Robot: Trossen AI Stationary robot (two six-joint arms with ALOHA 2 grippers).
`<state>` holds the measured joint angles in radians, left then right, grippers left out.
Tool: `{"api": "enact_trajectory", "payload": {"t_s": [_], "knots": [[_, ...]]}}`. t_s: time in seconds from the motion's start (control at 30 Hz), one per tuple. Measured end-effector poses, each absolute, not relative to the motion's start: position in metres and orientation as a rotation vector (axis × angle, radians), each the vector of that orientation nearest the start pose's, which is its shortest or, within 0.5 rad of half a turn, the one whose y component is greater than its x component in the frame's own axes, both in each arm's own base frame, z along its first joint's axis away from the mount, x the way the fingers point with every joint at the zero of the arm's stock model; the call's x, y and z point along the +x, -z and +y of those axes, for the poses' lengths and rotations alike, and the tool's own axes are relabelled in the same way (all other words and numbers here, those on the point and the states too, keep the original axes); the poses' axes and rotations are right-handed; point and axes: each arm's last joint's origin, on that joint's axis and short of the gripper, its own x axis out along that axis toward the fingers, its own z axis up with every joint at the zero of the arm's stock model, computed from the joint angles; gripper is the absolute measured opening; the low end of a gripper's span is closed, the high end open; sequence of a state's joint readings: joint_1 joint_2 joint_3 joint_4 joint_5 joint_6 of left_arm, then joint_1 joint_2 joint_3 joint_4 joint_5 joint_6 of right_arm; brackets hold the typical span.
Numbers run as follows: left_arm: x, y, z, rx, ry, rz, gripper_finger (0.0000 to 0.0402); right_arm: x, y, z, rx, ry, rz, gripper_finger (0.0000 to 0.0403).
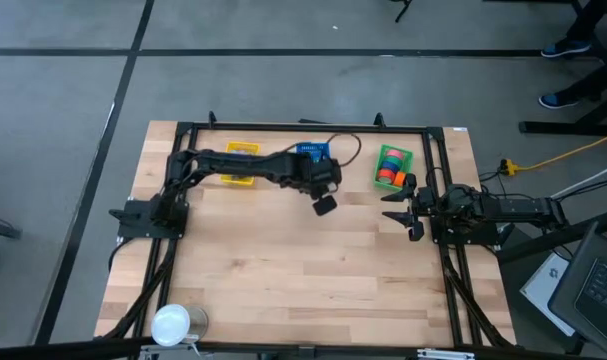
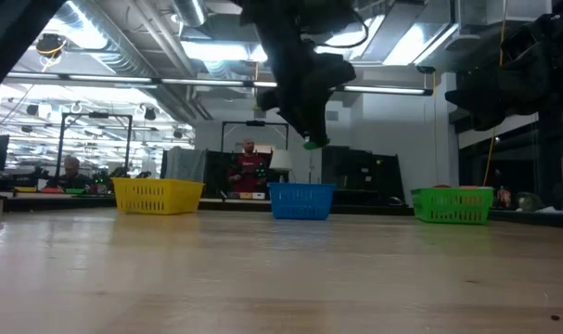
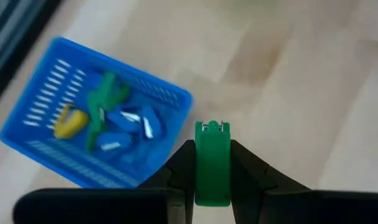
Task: Pick and place Stapler, Stapler remover, tape
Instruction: Put the green stapler into the blue basket
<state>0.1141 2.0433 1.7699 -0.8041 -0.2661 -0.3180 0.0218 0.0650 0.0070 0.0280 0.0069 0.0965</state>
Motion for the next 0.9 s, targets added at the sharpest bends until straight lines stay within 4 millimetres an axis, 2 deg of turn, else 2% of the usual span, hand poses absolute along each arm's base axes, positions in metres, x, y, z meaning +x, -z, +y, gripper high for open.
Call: {"api": "enact_trajectory", "payload": {"t_s": [0.4, 0.6, 0.9], "knots": [[0.427, -0.248, 0.116, -0.181, -0.717, 0.946, 0.0058, 0.101, -0.163, 0.002, 0.096, -0.013, 0.031, 0.0211], [0.427, -0.251, 0.131, -0.201, -0.748, 0.887, 0.0078, 0.101, -0.163, 0.002, 0.096, -0.013, 0.031, 0.0211], [0.425, -0.254, 0.147, -0.177, -0.85, 0.832, 0.0084, 0.101, -0.163, 0.002, 0.096, -0.013, 0.031, 0.0211]]}}
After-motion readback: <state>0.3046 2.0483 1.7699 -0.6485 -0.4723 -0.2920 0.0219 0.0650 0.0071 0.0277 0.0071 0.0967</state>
